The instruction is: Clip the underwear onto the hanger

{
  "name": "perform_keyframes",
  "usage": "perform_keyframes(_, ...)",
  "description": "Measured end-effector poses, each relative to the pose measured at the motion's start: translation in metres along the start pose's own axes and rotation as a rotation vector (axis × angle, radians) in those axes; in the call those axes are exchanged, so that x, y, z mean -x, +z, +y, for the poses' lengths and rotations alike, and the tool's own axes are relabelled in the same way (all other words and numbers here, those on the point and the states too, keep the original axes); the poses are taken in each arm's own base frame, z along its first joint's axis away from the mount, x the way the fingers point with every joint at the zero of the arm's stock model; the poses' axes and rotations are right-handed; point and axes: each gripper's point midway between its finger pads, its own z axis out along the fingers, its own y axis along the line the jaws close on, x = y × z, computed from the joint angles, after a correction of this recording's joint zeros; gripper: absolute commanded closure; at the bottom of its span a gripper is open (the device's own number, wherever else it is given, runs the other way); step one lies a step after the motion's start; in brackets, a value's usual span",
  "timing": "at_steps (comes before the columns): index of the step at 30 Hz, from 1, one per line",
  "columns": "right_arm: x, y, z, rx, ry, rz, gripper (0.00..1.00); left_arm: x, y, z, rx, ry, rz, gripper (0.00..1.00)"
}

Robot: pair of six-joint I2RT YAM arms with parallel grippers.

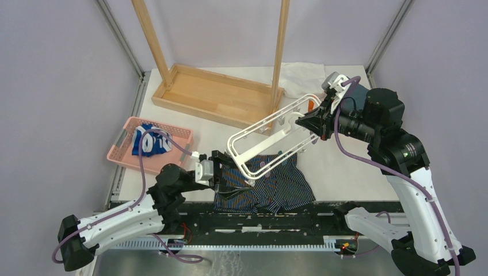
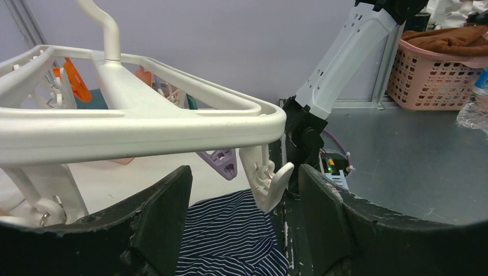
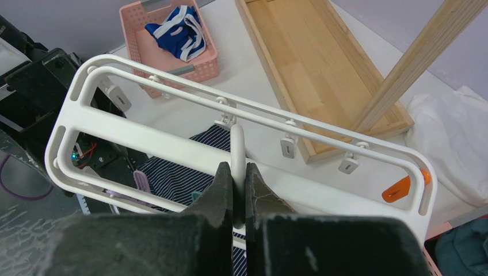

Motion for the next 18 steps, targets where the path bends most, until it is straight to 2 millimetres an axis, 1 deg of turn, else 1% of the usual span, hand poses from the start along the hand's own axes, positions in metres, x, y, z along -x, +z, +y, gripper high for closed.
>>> perform_keyframes(11, 0.0000, 0.0000, 0.0000, 0.000, 0.000, 0.000, 1.00, -0.0034, 0.0034, 0.0012, 0.000, -0.019, 0.007, 0.27)
perform_keyframes(18, -0.0001, 0.0000, 0.0001, 0.000, 0.000, 0.000, 1.00, -0.0012, 0.0043, 0.0013, 0.000, -0.023, 0.003, 0.26)
